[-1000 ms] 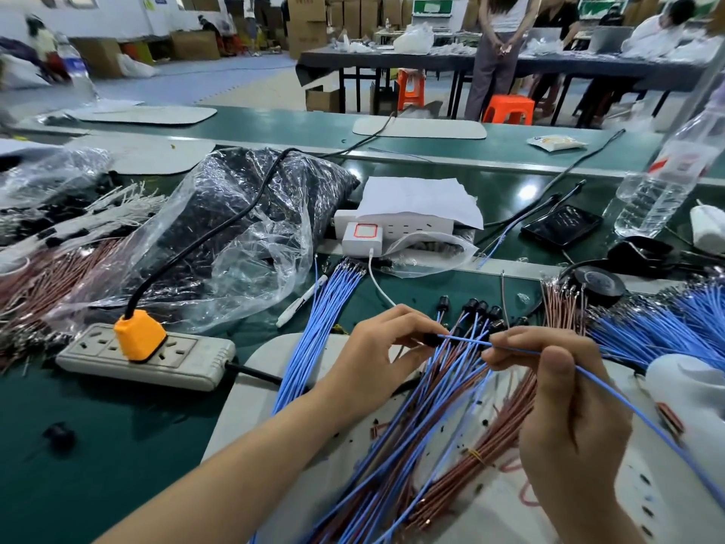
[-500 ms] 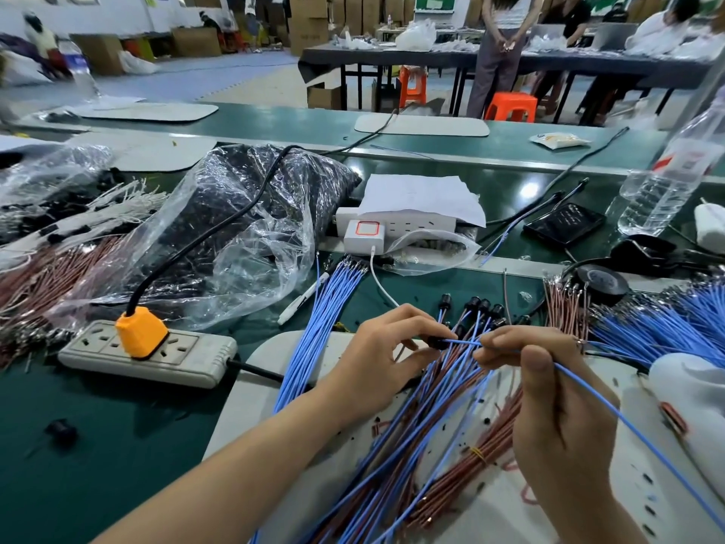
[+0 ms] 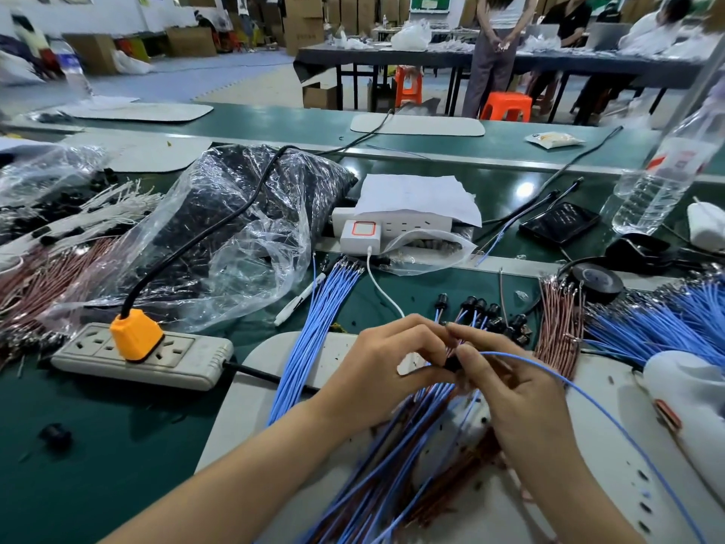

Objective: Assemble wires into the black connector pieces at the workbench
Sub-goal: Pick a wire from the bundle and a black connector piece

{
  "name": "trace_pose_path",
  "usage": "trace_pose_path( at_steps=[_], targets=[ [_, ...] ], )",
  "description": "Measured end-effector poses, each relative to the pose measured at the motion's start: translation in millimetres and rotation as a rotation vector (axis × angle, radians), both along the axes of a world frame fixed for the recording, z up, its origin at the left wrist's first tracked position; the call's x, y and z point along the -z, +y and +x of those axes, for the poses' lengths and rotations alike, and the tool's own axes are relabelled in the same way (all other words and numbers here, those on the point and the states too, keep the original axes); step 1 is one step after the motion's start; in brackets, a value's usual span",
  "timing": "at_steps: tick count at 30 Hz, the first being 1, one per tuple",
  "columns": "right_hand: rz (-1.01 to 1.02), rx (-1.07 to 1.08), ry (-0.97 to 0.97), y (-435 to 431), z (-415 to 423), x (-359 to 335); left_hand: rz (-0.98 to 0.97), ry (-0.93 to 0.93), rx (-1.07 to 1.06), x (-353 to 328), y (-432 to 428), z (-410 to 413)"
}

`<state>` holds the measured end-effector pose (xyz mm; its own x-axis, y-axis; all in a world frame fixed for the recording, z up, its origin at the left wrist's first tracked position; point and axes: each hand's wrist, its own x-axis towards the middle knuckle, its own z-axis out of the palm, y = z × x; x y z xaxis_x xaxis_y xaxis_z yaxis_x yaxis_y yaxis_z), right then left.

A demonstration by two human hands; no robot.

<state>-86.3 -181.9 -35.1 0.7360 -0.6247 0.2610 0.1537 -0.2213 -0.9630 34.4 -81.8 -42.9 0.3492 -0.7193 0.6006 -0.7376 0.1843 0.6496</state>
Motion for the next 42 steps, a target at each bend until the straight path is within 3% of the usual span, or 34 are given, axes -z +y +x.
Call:
trace_pose_path(
  at_steps=[4, 7, 10, 14, 17, 20, 22, 25, 27, 29, 42],
  targets=[
    [0.158, -0.001, -0.081, -10, -4, -9, -0.014, -0.017, -0.002, -1, 0, 2],
    [0.118, -0.024, -0.059, -7, -3, -7, -0.016, -0.105, -0.013, -2, 0, 2],
    [0.194, 0.109, -0.123, -6, -2, -7, 0.013, -0.245, -0.08, -2, 2, 9],
    [0.681, 0.302, -0.371, -38, -10, -14, -0.041, -0.187, -0.613, -4, 7, 37],
    [0.76, 0.552, -0.447, -54, -15, -17, -0.004, -0.005, -0.954, -4, 14, 51],
    [0.602, 0.626, -0.409, -45, -13, -14, 0.015, 0.023, -0.981, 0, 13, 46],
    [0.248, 0.623, -0.321, -30, -12, -15, -0.023, -0.135, -0.882, -4, 12, 39],
    [-0.24, 0.512, -0.253, -8, -10, -12, -0.168, -0.317, -0.417, -11, 10, 22],
    [-0.418, 0.445, -0.254, 4, -8, -7, -0.097, -0.28, -0.137, -12, 9, 5],
    [-0.579, 0.398, -0.239, 12, -6, -2, -0.014, -0.242, -0.017, -8, 7, -3],
    [-0.598, 0.249, -0.229, 16, -4, 4, -0.007, -0.13, 0.021, -6, 10, 2]
  ],
)
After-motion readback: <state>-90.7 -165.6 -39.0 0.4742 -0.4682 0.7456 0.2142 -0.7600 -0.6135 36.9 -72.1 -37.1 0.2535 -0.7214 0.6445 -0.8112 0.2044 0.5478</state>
